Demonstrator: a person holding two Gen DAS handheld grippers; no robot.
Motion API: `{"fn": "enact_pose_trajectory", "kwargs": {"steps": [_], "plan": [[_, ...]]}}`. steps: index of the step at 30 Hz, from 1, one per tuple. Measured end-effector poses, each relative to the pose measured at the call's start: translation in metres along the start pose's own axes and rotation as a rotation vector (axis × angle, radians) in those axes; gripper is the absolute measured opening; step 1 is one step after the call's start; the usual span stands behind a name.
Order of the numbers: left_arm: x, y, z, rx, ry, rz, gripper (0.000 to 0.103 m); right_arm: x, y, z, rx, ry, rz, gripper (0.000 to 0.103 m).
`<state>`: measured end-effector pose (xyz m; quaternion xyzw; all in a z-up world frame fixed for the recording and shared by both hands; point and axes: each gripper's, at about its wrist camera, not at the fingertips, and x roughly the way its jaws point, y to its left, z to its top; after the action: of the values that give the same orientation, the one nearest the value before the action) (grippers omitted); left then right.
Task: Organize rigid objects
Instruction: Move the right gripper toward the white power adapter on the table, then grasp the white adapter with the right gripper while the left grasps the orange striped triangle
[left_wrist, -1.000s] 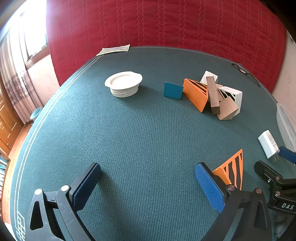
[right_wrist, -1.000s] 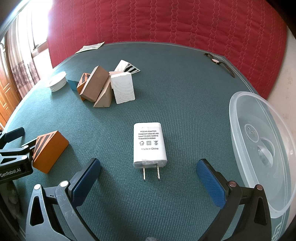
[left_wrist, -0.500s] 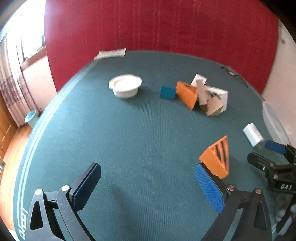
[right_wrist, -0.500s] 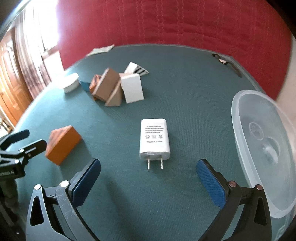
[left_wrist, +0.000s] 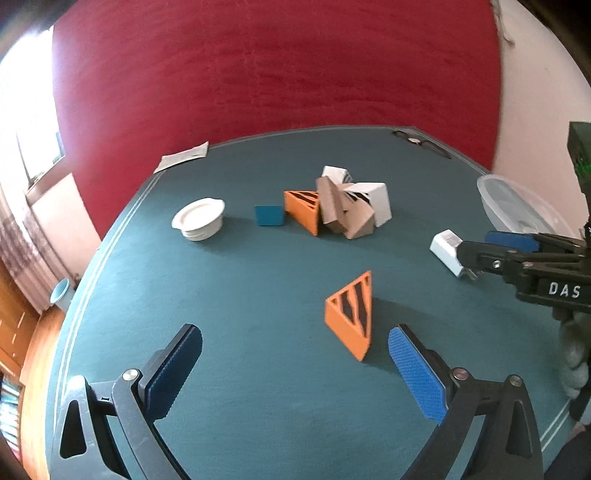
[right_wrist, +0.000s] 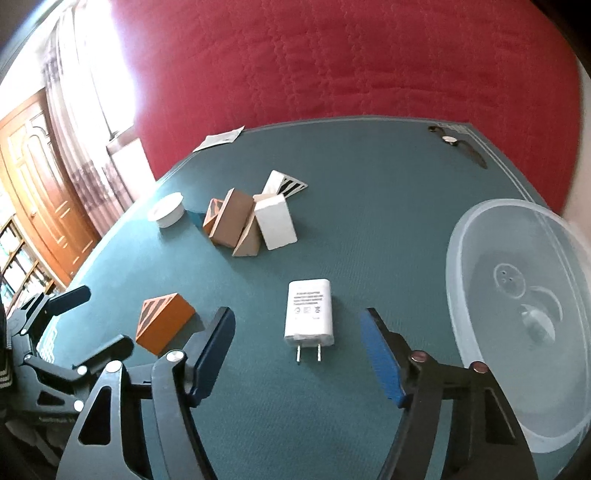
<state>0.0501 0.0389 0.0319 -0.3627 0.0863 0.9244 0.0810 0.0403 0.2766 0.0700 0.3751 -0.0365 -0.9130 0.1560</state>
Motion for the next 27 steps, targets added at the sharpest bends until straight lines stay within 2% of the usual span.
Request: {"fn": "enact_pose_trajectory", "kwargs": {"steps": [5,8,10,14,16,17,19,21,27], "plan": [[0.013,-0.010,0.004,0.016,0.018,-0.002,0.100,0.009,0.001,0.000,-0.007,0.017,-0.015,0.066],[0.024,-0.016,0.005,0.020,0.042,-0.003,0.092,0.013,0.003,0.000,-0.020,0.021,-0.033,0.066],[0.030,-0.018,0.007,0.021,0.057,0.001,0.082,0.013,0.004,0.001,-0.030,0.017,-0.045,0.066],[0.037,-0.017,0.010,-0.011,0.082,-0.010,0.069,0.014,0.009,0.005,-0.049,0.004,-0.046,0.066],[0.038,-0.016,0.012,-0.019,0.084,-0.016,0.058,0.015,0.011,0.006,-0.059,0.002,-0.042,0.065],[0.038,-0.017,0.013,-0.021,0.084,-0.019,0.053,0.015,0.012,0.006,-0.064,0.003,-0.040,0.064],[0.039,-0.016,0.014,-0.027,0.092,-0.032,0.037,0.018,0.014,0.006,-0.070,0.010,-0.047,0.056],[0.040,-0.015,0.015,-0.038,0.102,-0.043,0.031,0.021,0.013,0.006,-0.069,0.016,-0.054,0.053],[0.036,-0.014,0.014,-0.037,0.096,-0.050,0.030,0.030,0.008,0.002,-0.066,0.041,-0.079,0.036]]}}
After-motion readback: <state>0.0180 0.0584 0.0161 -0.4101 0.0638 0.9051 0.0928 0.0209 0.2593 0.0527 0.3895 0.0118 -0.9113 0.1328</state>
